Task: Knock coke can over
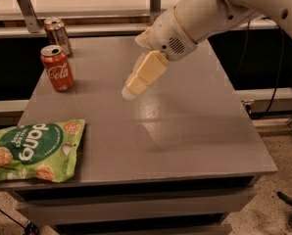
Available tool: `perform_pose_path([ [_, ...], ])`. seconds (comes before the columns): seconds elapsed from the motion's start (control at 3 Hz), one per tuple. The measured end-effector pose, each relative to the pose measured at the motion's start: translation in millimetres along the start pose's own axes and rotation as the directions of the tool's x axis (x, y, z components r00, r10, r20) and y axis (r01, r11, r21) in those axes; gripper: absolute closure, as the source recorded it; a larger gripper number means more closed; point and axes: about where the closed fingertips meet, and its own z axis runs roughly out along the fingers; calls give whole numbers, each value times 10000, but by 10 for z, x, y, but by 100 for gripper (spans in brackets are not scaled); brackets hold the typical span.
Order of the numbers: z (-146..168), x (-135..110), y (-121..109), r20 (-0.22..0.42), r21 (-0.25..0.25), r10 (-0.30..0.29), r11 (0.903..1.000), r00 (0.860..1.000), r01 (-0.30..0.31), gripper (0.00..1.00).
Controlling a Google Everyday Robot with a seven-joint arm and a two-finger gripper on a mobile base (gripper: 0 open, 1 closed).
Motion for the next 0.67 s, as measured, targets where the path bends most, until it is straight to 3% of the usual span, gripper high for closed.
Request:
perform_pose_path([
  [0.67, 74, -31, -44, 310, -88, -139, 9999, 9994, 142, 0],
])
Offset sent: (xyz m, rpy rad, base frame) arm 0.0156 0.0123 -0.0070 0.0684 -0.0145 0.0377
